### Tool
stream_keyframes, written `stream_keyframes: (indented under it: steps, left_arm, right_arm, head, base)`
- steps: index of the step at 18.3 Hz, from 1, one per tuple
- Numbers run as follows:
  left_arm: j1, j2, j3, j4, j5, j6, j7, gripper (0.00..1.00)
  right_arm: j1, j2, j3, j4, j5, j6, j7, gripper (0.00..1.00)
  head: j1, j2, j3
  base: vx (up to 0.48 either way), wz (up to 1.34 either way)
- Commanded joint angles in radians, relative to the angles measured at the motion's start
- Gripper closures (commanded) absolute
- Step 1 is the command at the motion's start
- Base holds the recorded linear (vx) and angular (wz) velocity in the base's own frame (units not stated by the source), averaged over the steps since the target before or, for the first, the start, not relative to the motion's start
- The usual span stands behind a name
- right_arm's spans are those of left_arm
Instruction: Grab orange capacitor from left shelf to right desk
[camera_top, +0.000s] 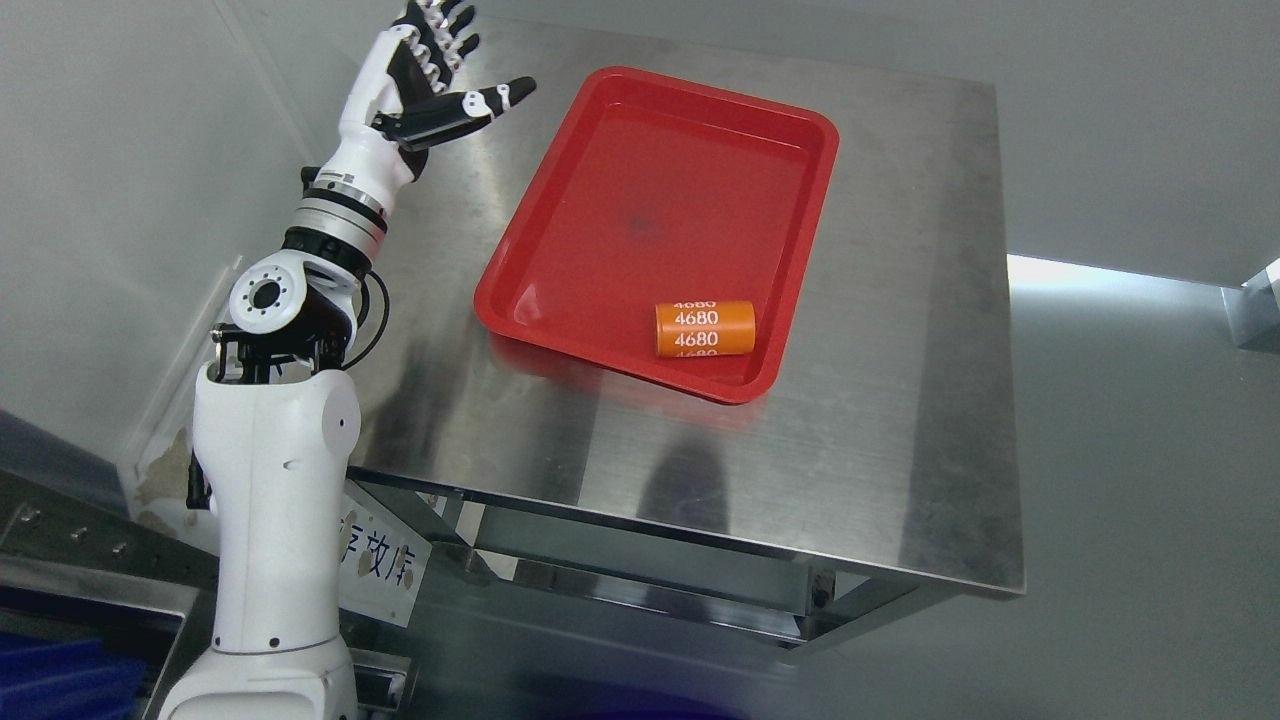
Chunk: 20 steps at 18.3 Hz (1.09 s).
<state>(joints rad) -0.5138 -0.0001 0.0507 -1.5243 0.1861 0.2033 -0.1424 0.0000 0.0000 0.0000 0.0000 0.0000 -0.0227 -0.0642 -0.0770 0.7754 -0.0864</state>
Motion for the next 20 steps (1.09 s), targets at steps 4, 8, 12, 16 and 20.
stream_keyframes:
  steps: [4, 8, 12, 16, 20]
  left_arm:
    - [0.175, 0.018, -0.061, -0.198, -0.002, -0.043, 0.141, 0.00]
    - [0.222, 0.018, -0.060, -0.198, -0.002, -0.131, 0.040, 0.00]
    - [0.236, 0.018, -0.054, -0.198, -0.002, -0.136, 0.038, 0.00]
    - [0.273, 0.018, -0.058, -0.198, -0.002, -0.186, 0.037, 0.00]
    - [0.281, 0.018, -0.058, -0.198, -0.002, -0.189, 0.037, 0.00]
  right_arm:
    - [0.021, -0.017, -0.012, -0.017, 0.006, 0.000, 0.000, 0.00]
    - [0.021, -0.017, -0.012, -0.017, 0.006, 0.000, 0.000, 0.00]
    - [0.021, -0.017, -0.012, -0.017, 0.006, 0.000, 0.000, 0.00]
    - [0.021, -0.017, -0.012, -0.017, 0.006, 0.000, 0.000, 0.00]
    - [0.021, -0.017, -0.012, -0.017, 0.006, 0.000, 0.000, 0.00]
  head:
    - [0.0000, 0.000, 0.000]
    - [0.0000, 0.000, 0.000]
    - [0.0000, 0.000, 0.000]
    - [0.0000, 0.000, 0.000]
    - [0.0000, 0.000, 0.000]
  base:
    - [0.000, 0.00]
    - [0.000, 0.00]
    - [0.000, 0.00]
    - [0.000, 0.00]
    - [0.000, 0.00]
